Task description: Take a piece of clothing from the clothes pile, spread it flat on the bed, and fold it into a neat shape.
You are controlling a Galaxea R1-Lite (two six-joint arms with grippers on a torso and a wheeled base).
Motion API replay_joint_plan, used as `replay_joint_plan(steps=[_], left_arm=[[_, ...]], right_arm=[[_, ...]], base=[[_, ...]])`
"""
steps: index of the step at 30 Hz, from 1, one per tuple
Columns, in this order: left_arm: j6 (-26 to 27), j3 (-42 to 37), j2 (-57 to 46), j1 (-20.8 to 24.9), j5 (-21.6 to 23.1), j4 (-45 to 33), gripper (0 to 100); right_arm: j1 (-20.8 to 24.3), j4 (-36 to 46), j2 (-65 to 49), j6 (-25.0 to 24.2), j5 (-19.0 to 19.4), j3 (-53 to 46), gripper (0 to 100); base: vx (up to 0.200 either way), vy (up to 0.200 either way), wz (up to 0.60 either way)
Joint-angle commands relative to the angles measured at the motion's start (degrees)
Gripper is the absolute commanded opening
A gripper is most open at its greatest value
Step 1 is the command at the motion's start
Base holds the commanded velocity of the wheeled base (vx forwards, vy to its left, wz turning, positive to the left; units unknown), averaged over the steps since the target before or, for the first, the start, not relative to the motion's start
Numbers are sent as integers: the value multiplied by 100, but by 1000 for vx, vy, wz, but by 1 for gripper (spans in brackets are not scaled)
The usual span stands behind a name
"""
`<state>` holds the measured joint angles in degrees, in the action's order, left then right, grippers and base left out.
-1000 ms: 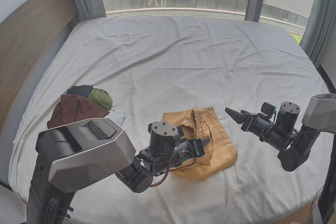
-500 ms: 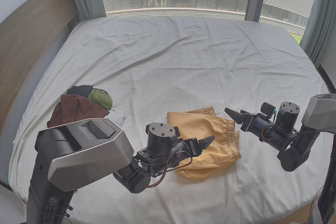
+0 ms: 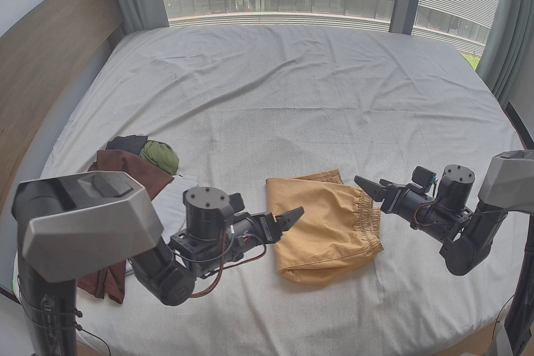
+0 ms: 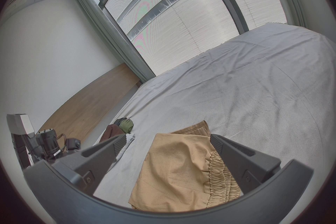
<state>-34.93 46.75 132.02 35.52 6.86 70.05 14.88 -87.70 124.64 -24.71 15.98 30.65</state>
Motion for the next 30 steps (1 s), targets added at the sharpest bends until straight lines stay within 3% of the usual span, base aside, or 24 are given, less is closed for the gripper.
replay_joint_plan(steps=[1, 8, 16, 20, 27, 30], left_arm=[[47, -878, -1003, -450, 8, 290, 100], [320, -1801, -1847, -977, 140, 369, 100], [452, -2487, -2638, -1847, 755, 642, 100], [830, -2873, -2787, -2208, 1001, 703, 100], [1410, -3374, -2691, -2278, 1159, 835, 100], [1990, -3629, -2620, -2383, 1230, 870, 100]], right_arm=[[76, -2, 8, 1, -7, -68, 100], [164, -2, -1, 10, -16, -120, 100], [181, -2, 17, 10, -16, -147, 100], [181, -10, 52, 19, -16, -164, 100], [155, -2, 70, 36, -16, -164, 100], [129, -10, 175, 36, -16, -173, 100]], base=[[0, 0, 0], [0, 0, 0], [0, 0, 0], [0, 0, 0], [0, 0, 0], [0, 0, 0]])
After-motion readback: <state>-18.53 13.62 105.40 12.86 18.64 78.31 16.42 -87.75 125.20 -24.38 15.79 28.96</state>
